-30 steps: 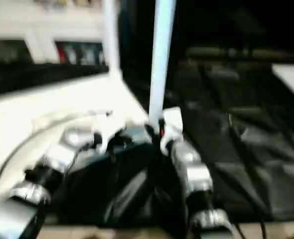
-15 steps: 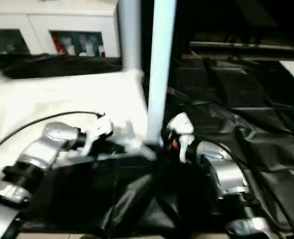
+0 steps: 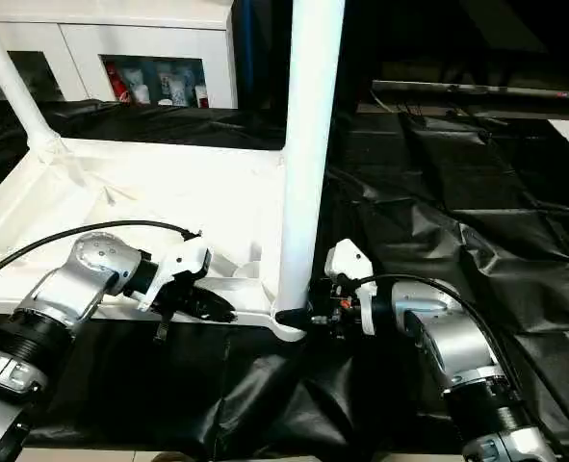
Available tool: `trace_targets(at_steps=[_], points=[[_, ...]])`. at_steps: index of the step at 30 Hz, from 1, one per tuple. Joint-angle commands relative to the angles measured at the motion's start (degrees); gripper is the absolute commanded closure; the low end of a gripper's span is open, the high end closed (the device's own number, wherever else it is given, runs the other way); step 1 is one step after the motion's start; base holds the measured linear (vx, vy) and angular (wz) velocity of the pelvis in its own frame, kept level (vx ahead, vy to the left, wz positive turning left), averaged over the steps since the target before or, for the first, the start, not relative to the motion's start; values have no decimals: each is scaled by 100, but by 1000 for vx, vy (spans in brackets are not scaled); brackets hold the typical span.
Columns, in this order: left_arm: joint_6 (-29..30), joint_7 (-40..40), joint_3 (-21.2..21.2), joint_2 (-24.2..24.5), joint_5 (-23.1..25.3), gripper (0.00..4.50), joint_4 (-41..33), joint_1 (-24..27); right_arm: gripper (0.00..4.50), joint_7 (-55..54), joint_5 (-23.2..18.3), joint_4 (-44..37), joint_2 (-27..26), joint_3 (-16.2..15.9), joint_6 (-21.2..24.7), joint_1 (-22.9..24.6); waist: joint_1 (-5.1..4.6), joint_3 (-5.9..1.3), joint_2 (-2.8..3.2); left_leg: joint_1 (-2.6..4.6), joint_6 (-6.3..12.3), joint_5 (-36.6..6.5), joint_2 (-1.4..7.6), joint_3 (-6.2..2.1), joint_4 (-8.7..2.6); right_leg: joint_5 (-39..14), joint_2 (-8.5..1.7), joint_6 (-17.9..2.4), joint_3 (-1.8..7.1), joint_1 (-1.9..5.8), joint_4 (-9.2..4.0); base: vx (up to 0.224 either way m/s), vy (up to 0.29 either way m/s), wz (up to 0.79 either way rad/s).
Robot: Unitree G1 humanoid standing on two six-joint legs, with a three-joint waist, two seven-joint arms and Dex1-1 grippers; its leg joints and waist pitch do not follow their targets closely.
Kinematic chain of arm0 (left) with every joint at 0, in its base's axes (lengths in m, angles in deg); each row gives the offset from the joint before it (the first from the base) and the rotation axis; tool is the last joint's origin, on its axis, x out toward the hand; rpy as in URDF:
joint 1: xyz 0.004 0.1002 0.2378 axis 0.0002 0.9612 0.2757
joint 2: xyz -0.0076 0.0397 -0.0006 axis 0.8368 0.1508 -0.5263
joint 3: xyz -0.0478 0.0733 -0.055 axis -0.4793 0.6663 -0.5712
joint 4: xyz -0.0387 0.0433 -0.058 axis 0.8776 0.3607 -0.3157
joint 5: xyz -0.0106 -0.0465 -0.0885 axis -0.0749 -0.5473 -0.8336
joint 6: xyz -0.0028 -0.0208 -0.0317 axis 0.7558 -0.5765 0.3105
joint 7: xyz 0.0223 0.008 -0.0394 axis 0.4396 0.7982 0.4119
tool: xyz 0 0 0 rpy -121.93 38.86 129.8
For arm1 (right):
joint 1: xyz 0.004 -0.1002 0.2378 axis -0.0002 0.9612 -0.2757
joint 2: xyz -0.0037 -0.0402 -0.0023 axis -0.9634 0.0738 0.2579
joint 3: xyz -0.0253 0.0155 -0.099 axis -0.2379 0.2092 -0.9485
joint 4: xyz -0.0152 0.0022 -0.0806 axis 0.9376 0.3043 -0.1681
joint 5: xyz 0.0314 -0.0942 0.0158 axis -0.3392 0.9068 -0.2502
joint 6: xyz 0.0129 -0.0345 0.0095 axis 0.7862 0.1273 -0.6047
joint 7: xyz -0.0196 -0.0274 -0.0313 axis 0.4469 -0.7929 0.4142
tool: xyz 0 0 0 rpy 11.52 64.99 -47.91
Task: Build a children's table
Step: Rotate leg to tighten
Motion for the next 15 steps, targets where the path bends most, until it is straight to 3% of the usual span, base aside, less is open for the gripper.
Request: trace_targets(at_steps=[1,9,10,11,13,15], points=[[61,27,203,-60,60,450,135,102,229,13,9,-34,-41,-145,72,-8,-20,-277,-55,44,410,-768,265,-39,-415,-313,-321,-1479,304,264,-361,0,0,0],[189,-547,-44,-223,6,450,168,125,239,-537,0,227,-402,40,-7,15,-29,-256,-77,42,304,-945,271,-50,-453,-745,-340,-1400,313,250,-405,0,0,0],[313,-955,-166,-368,16,450,223,108,241,-1148,126,492,-671,172,-15,-37,-41,-262,-106,47,250,-1003,273,-51,-462,-891,-346,-1356,317,248,-413,0,0,0],[393,-1273,-243,-497,34,450,264,102,241,-1710,245,739,-909,278,-11,-90,-49,-256,-94,46,208,-1026,270,-52,-464,-960,-353,-1351,321,233,-412,0,0,0],[456,-1514,-294,-603,51,450,290,102,241,-2155,337,934,-1099,356,-17,-130,-111,-230,-109,33,-10,-1285,253,-84,-521,-1619,-371,-1156,309,247,-486,0,0,0],[521,-1946,-307,-841,123,450,306,138,243,-3005,441,1247,-1517,501,30,-212,-163,-218,-110,44,-55,-1412,259,-87,-541,-1860,-368,-1029,320,222,-520,0,0,0]])
